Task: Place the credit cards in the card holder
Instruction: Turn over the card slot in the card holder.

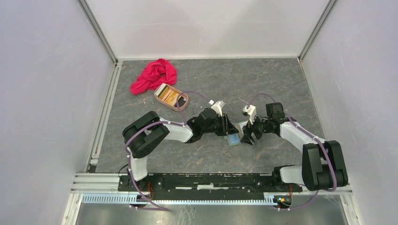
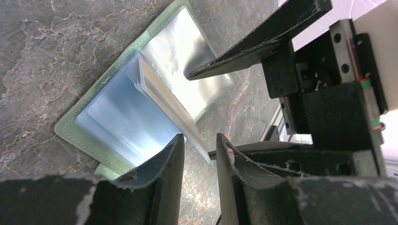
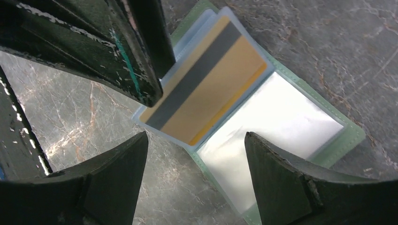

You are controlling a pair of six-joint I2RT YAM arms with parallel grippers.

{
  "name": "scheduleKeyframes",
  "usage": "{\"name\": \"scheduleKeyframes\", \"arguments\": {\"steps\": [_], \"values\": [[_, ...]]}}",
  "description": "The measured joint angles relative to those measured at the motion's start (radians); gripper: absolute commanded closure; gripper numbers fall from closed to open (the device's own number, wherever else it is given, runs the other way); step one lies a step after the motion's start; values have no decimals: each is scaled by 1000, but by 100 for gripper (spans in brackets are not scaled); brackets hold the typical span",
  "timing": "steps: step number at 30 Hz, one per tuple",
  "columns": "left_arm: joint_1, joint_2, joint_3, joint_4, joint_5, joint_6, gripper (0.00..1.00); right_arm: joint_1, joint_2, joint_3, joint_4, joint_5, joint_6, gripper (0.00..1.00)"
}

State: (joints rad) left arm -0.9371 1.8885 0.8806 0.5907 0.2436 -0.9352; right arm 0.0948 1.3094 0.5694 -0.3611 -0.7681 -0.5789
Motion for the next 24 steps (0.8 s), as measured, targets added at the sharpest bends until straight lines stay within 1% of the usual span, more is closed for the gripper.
{"name": "scheduleKeyframes", "arguments": {"steps": [4, 10, 19, 24], "values": [[0, 0, 5, 4, 2, 0, 62, 48, 0, 0, 5, 50, -8, 17], [0, 0, 12, 4, 3, 0, 62, 49, -4, 0, 19, 97, -6, 17], [0, 0, 24, 4, 3, 0, 62, 56, -7, 0, 41, 119, 10, 19], [0, 0, 24, 4, 3, 0, 62, 55, -40, 0, 57, 124, 27, 20]]}}
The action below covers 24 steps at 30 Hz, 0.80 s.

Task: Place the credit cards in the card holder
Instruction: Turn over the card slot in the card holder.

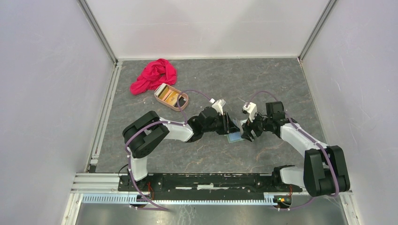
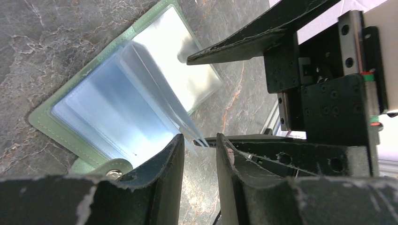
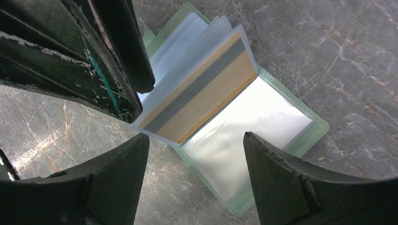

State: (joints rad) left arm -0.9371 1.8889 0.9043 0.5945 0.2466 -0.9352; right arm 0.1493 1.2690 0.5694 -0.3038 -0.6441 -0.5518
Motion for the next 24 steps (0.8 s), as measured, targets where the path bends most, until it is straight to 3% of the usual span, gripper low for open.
{"name": "scheduleKeyframes", "arguments": {"steps": [24], "values": [[42, -8, 0, -37, -2, 2, 61, -48, -24, 0, 18, 2, 35, 24]]}}
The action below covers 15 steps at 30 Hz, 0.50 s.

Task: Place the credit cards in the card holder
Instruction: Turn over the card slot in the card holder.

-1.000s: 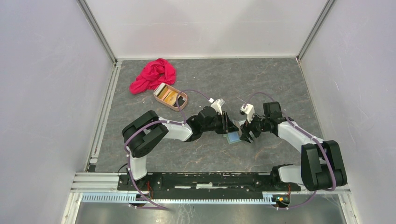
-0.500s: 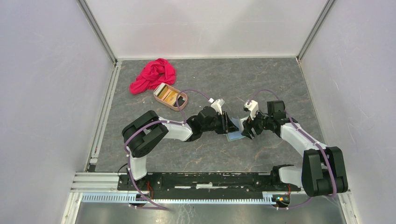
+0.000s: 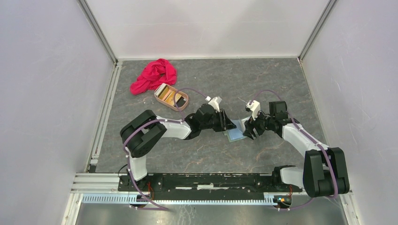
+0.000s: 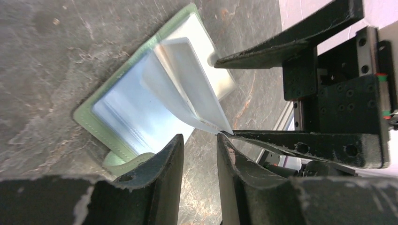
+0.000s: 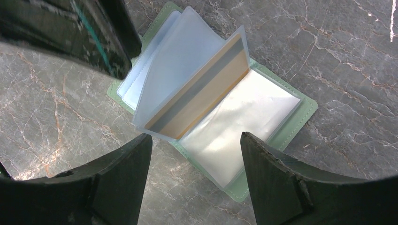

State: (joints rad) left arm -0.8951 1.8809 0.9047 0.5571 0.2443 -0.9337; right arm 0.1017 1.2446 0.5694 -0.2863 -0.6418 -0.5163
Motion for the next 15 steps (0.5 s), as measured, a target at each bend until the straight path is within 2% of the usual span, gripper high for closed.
{"name": "scheduleKeyframes", "arguments": {"steps": [6, 10, 15], "values": [[31, -73, 3, -39, -6, 16, 65, 0, 0, 0, 0, 0, 0, 25], [31, -66, 48, -37, 3, 16, 70, 0, 0, 0, 0, 0, 0, 25], [31, -3, 103, -31, 21, 16, 82, 0, 1, 0, 0, 0, 0, 25]]}}
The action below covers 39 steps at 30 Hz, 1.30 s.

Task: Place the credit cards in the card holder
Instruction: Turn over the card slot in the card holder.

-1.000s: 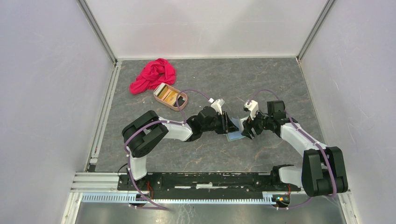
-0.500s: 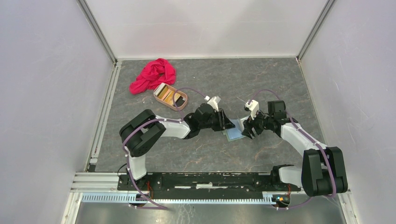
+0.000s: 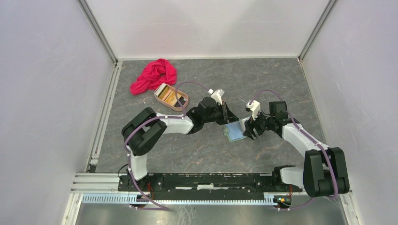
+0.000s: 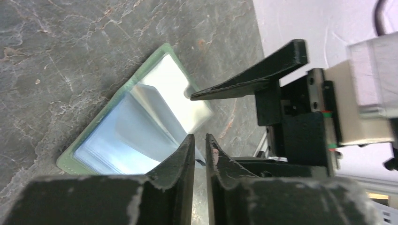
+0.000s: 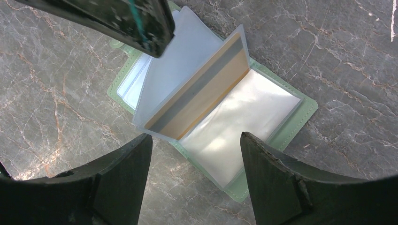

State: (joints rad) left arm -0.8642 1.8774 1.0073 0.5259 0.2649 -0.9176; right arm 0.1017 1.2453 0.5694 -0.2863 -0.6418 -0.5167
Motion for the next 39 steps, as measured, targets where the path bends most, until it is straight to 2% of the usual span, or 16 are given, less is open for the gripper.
{"name": "scheduleKeyframes", "arguments": {"steps": [8, 14, 19, 23, 27, 32, 39], "values": [[0, 88, 45, -49, 6, 5, 95, 0, 6, 0, 0, 0, 0, 25], [0, 132, 100, -78, 15, 23, 96, -2, 6, 0, 0, 0, 0, 25], [-2, 186, 151, -80, 35, 23, 96, -7, 7, 0, 0, -8, 3, 14], [-2, 219, 175, -87, 47, 23, 95, -62, 29, 2, -5, -91, 14, 15], [-2, 225, 182, -93, 53, 23, 95, -129, 116, 25, -38, -211, 16, 18], [-2, 226, 199, -99, 60, 23, 94, -151, 186, 45, -76, -343, 17, 20], [-6, 272, 254, -101, 80, 23, 94, -178, 182, 47, -63, -404, 53, 20]]}}
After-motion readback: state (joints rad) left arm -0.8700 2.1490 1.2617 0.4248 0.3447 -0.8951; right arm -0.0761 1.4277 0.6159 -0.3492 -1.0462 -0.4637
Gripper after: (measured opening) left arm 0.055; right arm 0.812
